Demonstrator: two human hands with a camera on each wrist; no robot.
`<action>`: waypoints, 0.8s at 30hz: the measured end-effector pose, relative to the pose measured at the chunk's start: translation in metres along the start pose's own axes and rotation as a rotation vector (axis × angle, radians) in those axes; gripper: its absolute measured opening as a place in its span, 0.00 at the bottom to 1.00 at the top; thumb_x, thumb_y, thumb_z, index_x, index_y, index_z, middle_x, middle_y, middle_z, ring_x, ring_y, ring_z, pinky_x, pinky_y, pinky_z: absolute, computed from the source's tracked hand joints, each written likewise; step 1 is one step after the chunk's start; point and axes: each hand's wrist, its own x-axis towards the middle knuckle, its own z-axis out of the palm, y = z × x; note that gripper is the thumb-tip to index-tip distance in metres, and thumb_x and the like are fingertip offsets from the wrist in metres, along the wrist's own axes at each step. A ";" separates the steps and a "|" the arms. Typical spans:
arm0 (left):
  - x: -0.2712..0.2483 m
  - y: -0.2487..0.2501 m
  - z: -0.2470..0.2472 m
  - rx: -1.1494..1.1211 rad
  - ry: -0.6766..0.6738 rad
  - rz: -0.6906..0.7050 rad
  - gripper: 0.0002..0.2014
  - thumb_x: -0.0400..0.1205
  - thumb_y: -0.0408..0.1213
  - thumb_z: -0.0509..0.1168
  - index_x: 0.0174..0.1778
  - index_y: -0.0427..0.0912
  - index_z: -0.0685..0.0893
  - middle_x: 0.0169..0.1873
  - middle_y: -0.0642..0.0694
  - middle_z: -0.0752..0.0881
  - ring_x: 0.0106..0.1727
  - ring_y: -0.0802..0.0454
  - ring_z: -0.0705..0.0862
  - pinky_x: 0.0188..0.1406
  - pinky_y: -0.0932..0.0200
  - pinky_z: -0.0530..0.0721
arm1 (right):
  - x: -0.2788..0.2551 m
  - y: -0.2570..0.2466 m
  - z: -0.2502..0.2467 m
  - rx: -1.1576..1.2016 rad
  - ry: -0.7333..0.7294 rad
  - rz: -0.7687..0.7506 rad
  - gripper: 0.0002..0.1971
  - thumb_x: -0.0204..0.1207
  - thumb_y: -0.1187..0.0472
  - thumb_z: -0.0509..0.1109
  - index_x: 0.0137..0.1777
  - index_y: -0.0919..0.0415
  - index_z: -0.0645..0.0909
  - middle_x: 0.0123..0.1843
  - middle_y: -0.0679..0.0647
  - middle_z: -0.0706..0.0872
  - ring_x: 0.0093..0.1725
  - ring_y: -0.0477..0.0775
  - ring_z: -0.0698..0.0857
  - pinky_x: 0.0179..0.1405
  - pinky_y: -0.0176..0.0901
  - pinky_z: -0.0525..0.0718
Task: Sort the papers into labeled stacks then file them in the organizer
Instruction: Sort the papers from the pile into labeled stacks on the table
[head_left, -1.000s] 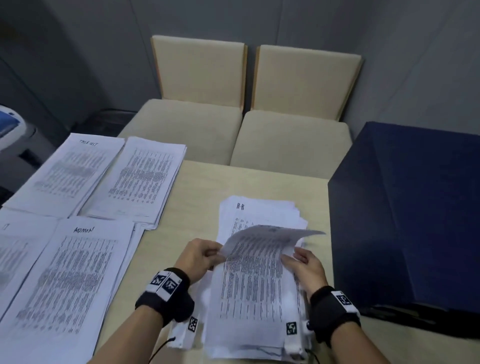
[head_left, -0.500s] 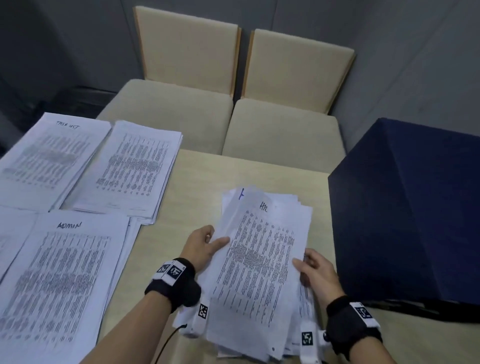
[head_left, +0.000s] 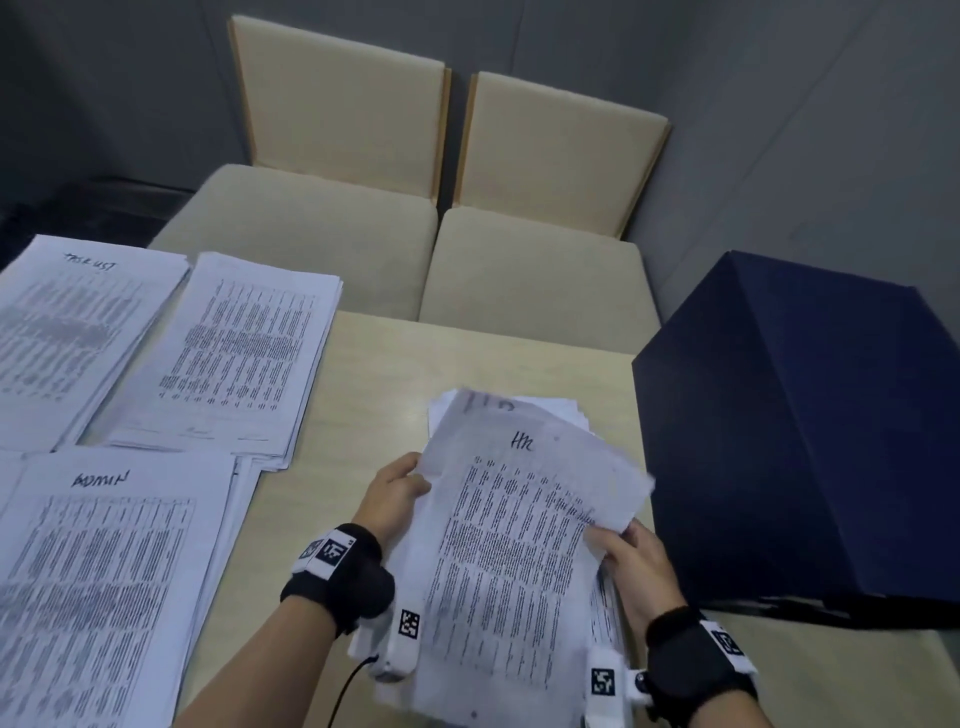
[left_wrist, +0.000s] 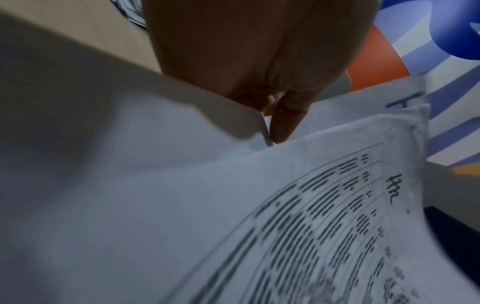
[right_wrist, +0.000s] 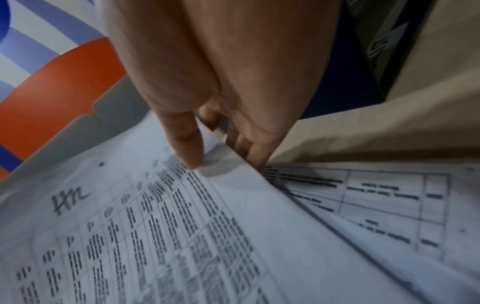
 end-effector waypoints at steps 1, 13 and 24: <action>-0.001 -0.001 -0.001 -0.022 -0.013 -0.004 0.17 0.70 0.26 0.58 0.51 0.34 0.87 0.50 0.33 0.90 0.54 0.31 0.87 0.62 0.35 0.82 | -0.002 0.000 0.000 -0.005 -0.003 -0.002 0.08 0.77 0.76 0.67 0.44 0.63 0.82 0.46 0.54 0.89 0.38 0.53 0.87 0.35 0.44 0.79; 0.018 -0.013 -0.001 0.763 0.198 -0.003 0.06 0.79 0.37 0.69 0.47 0.43 0.78 0.42 0.45 0.85 0.41 0.48 0.83 0.35 0.60 0.74 | -0.014 -0.001 -0.008 0.141 0.053 -0.063 0.19 0.76 0.77 0.68 0.66 0.64 0.78 0.58 0.60 0.90 0.57 0.62 0.90 0.59 0.56 0.85; 0.009 0.005 -0.011 1.323 0.217 0.148 0.06 0.82 0.37 0.59 0.45 0.44 0.82 0.36 0.47 0.81 0.35 0.45 0.80 0.32 0.57 0.74 | -0.002 0.007 -0.010 0.072 0.158 -0.020 0.08 0.73 0.77 0.67 0.48 0.70 0.85 0.46 0.63 0.89 0.50 0.61 0.87 0.49 0.47 0.81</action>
